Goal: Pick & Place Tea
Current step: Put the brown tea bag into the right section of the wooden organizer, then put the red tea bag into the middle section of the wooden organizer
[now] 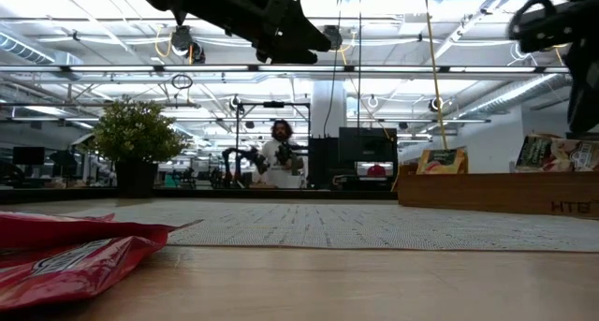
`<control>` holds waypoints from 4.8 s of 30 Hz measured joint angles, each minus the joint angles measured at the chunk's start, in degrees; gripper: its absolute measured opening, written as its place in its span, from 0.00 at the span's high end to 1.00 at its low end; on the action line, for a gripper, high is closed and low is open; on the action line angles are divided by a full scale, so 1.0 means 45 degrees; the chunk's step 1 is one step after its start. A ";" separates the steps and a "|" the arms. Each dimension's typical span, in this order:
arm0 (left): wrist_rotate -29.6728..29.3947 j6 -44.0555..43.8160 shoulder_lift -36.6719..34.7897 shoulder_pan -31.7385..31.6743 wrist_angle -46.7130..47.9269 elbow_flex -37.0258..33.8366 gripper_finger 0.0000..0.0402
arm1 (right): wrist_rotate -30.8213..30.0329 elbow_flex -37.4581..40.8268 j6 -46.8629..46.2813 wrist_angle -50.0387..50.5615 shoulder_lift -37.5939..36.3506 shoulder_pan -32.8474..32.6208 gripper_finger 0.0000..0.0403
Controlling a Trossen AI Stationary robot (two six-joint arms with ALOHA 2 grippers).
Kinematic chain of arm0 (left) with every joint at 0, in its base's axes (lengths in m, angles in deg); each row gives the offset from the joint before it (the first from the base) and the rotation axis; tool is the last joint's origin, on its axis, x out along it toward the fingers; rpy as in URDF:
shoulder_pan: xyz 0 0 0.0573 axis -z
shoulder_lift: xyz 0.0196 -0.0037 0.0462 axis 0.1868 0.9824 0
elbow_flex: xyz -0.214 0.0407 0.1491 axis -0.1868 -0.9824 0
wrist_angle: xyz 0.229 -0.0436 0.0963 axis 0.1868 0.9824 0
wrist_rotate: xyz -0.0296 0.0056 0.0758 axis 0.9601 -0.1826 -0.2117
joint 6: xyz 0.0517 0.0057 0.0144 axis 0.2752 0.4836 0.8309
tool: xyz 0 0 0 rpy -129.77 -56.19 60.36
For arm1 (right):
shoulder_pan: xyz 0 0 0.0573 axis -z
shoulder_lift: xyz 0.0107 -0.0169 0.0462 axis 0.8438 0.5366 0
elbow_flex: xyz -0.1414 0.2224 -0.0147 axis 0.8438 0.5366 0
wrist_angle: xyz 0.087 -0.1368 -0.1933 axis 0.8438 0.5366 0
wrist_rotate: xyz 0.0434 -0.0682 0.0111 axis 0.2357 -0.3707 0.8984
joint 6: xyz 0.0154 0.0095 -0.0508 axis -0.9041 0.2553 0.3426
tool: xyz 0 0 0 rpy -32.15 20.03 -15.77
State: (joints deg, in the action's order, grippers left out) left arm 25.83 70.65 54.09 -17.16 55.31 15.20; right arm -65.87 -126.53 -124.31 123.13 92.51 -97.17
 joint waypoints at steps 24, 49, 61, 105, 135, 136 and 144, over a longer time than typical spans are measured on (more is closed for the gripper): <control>0.0001 0.0000 0.0002 -0.0003 0.0000 0.0000 0.09 | 0.1427 0.3371 0.4524 -0.5050 -0.0264 0.3148 1.00; 0.0001 0.0000 0.0002 -0.0002 0.0000 0.0002 0.09 | 0.2823 0.0993 0.4236 -0.3873 -0.0201 0.2774 1.00; 0.0001 0.0000 0.0000 -0.0005 0.0000 0.0001 0.09 | 0.3434 -0.0788 0.4621 -0.3244 -0.0206 0.2728 1.00; 0.0001 0.0000 0.0005 0.0000 0.0000 0.0000 0.09 | 0.7403 1.1832 1.5683 -2.2349 -1.6813 0.3180 1.00; 0.0026 -0.0976 -0.0005 0.0029 -0.0929 0.0005 0.09 | 0.8337 1.2535 1.7527 -1.9578 -1.9484 0.4736 1.00; 0.0026 -0.0885 0.0004 0.0029 -0.0889 0.0005 0.09 | 0.8343 1.2620 1.7527 -1.9569 -1.9489 0.4736 1.00; -0.2361 -0.0961 0.0005 0.0019 -0.0640 0.0005 0.09 | 0.8345 1.2836 1.7527 -1.9512 -1.9479 0.4736 1.00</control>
State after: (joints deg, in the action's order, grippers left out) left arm 15.20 66.33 54.12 -17.07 52.43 15.22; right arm -28.31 -68.77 -45.44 35.32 4.86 -75.85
